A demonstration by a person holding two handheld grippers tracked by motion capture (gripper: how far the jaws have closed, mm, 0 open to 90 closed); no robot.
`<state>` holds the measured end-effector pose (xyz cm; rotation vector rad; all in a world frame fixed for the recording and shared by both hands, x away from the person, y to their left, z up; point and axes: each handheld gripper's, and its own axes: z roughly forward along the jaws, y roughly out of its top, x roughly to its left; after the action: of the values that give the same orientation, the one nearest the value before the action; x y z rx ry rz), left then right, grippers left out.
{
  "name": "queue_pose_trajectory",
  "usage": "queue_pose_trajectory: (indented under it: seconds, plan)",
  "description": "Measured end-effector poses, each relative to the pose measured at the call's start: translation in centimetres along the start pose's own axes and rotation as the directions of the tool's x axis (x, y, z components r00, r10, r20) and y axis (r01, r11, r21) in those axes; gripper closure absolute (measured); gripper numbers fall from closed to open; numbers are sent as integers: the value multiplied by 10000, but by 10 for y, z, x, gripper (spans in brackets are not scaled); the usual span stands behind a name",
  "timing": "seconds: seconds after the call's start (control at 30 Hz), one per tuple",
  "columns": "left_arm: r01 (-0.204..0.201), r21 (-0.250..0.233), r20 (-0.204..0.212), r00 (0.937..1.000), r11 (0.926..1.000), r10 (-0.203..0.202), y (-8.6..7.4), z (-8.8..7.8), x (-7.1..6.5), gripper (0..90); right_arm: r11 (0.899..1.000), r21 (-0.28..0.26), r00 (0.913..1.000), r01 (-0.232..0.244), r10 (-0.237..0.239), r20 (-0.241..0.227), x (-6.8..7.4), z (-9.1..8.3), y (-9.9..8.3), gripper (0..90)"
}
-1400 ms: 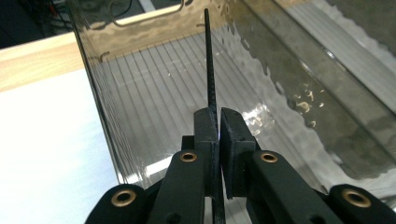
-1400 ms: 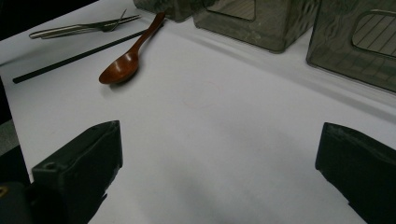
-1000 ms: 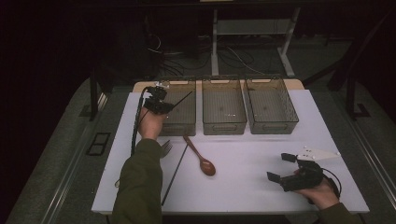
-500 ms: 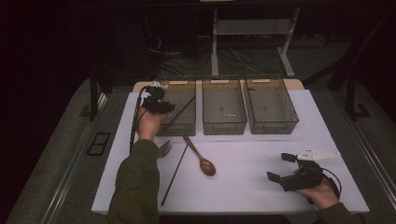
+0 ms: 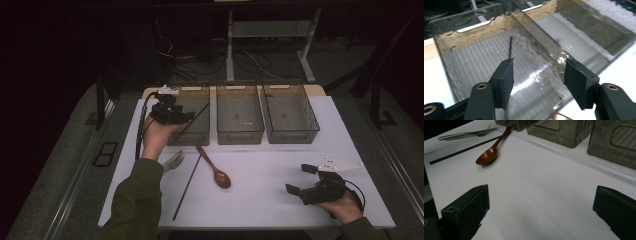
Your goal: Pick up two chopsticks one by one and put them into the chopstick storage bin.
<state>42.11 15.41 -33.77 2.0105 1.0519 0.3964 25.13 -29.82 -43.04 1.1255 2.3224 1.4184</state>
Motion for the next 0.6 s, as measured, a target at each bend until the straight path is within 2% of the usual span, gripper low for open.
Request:
queue_pose_trajectory:
  seconds: [0.3,0.47,0.6]
  plan:
    - [-388,-317,252,9989,9987,396,-16,-20,-23,314,10000,-5,10000,33,-33,71,0,1,0,9]
    - [-322,-560,357,9988,9979,343,-29,-30,-34,261,10000,24,10000,-24,23,78,-1,1,0,9]
    - [-77,-778,399,9991,9969,108,-43,-36,-42,250,9999,73,9999,-110,110,88,-1,1,-1,9]
